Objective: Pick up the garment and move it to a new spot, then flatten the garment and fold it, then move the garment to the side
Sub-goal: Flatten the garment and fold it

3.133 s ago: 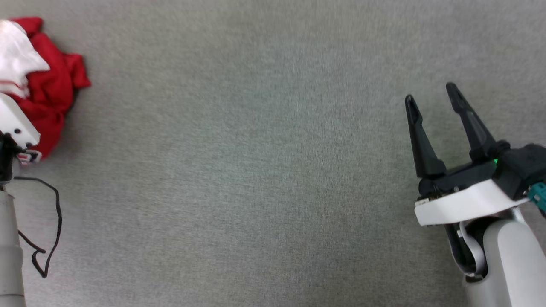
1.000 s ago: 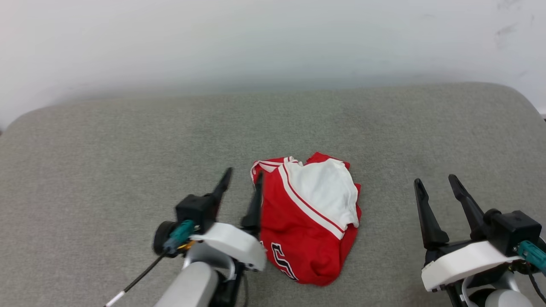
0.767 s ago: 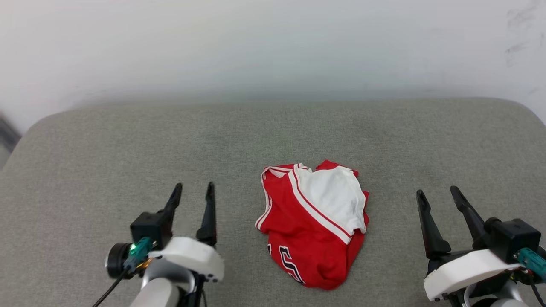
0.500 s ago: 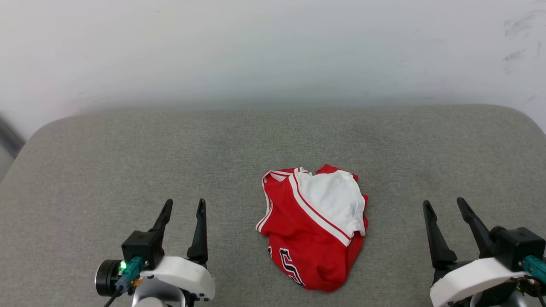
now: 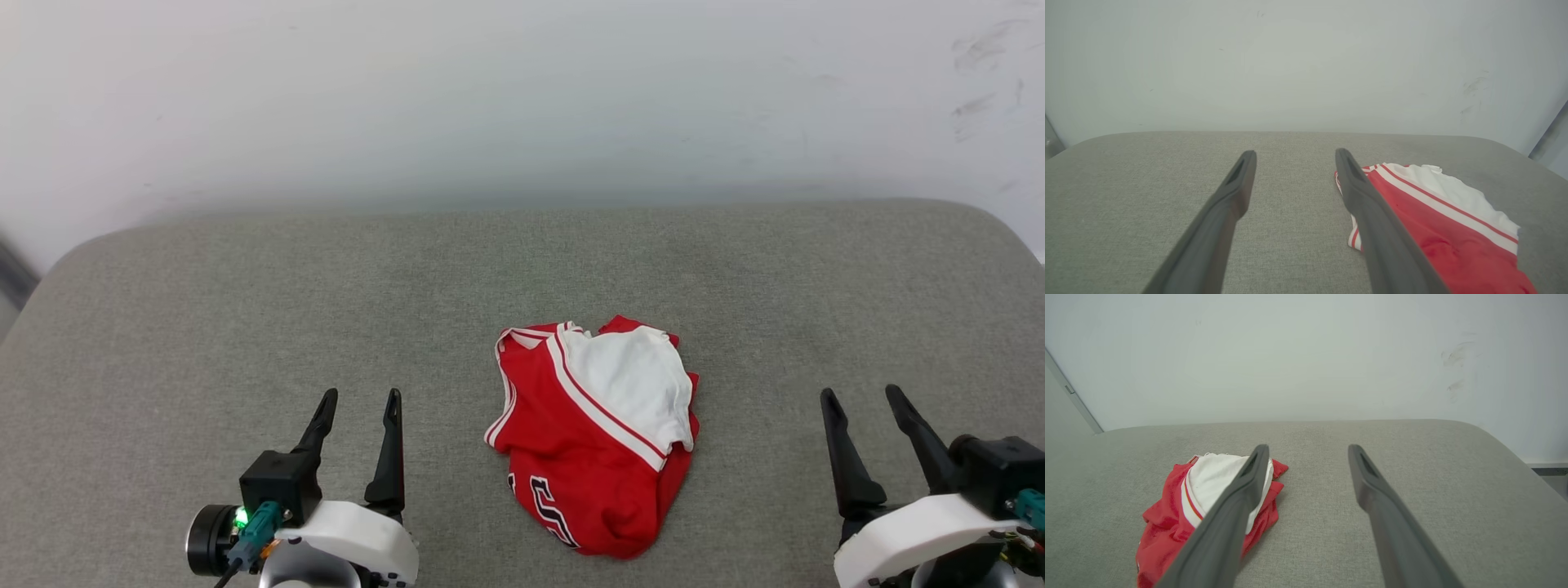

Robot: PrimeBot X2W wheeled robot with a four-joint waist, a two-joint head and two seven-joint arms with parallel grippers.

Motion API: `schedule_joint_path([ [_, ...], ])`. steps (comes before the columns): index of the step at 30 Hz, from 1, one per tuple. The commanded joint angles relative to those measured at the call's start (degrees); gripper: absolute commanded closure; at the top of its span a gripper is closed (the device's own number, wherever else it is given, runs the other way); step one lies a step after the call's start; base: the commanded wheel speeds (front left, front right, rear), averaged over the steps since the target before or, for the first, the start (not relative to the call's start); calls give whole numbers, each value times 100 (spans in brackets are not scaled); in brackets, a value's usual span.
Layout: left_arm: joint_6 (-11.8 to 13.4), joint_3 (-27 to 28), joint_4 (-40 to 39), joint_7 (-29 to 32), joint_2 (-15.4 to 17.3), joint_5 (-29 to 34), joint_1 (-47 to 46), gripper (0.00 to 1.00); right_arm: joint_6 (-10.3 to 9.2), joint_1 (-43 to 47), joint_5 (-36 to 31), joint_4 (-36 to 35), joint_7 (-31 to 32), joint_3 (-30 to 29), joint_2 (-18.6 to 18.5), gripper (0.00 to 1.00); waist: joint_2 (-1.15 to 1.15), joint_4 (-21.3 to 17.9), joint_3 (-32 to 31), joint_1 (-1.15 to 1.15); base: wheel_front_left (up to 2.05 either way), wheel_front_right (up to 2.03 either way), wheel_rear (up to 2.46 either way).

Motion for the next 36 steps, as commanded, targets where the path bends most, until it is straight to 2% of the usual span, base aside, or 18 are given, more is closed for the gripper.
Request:
schedule_joint_path([
  [1, 10, -10, -25, 7, 14, 21, 0, 0, -4, 29, 48, 25, 20, -17, 15, 0, 0, 5, 12, 0, 0, 0, 0],
  [4, 30, -23, -49, -1, -6, 42, -86, 0, -4, -20, 130, 169, 225, -196, 14, 0, 0, 75, 54, 0, 0, 0, 0],
  [8, 69, -16, -92, -53, -64, 56, -136, 0, -3, -223, 502, 376, 824, -277, -47, 0, 0, 248, 116, 0, 0, 0, 0],
  [14, 0, -83, -165, -108, -192, 103, -319, 0, -3, -650, 895, 612, 2300, -225, -276, 0, 0, 653, 400, 0, 0, 0, 0],
  [19, -84, -125, -135, -152, -281, 140, -512, 0, -3, -1187, 1150, 805, 3373, 80, -469, 0, 0, 969, 717, 0, 0, 0, 0],
  [23, -138, -151, -60, -163, -377, 162, -653, 0, -3, -1572, 1272, 1034, 3866, 422, -590, 0, 0, 1188, 937, 0, 0, 0, 0],
  [29, -203, -114, 67, -190, -505, 189, -774, 0, -3, -1877, 1473, 1395, 4248, 754, -687, 0, 0, 1367, 1090, 0, 0, 0, 0],
  [30, -210, -103, 85, -193, -523, 191, -779, 0, -3, -1910, 1493, 1399, 4237, 765, -711, 62, 0, 1377, 1095, 0, 0, 0, 0],
  [31, -220, -89, 98, -196, -540, 192, -783, 0, -3, -1948, 1511, 1390, 4181, 775, -728, 96, 0, 1378, 1099, 0, 0, 0, 0],
  [32, -226, -73, 111, -198, -551, 199, -780, 0, -3, -1963, 1507, 1399, 4169, 796, -758, 100, 0, 1371, 1098, 0, 0, 0, 0],
  [36, -224, 14, 139, -199, -557, 205, -684, 0, -3, -2057, 1445, 1252, 4018, 874, -870, 100, 0, 1238, 1032, 0, 0, 0, 0],
])
